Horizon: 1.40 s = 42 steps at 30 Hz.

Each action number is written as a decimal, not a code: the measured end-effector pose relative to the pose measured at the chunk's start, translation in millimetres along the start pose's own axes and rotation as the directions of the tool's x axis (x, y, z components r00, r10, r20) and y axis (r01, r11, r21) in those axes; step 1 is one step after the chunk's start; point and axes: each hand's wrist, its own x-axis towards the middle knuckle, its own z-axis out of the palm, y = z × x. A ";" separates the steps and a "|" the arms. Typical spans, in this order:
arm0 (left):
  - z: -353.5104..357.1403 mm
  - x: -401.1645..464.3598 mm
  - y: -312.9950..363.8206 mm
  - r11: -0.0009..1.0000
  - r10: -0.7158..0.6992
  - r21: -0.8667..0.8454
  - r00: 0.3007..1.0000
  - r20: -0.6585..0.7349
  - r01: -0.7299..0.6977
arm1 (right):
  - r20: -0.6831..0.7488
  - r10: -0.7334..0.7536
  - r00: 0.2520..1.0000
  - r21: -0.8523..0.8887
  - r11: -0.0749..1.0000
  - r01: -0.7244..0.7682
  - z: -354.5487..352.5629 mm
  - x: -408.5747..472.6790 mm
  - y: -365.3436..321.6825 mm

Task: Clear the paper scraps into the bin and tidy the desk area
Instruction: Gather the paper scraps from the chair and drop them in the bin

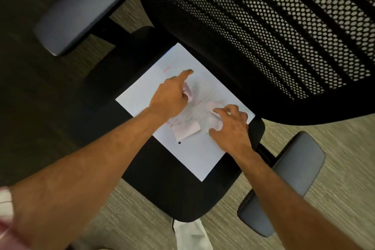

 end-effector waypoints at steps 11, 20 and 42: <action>3.3 -57.3 -26.3 0.944 0.191 0.218 0.951 0.244 -0.246 | -0.009 -0.031 0.999 -0.091 0.995 0.030 6.1 -3.6 -9.5; 29.2 -66.8 -20.5 0.860 0.142 0.462 0.972 0.188 -0.215 | -0.126 -0.092 0.988 0.022 0.995 0.096 18.2 -8.5 -16.2; -97.3 -226.5 -178.7 0.954 -0.296 -0.077 0.886 -0.358 0.288 | -0.141 -0.242 0.960 0.343 0.898 0.276 86.2 -80.4 -200.0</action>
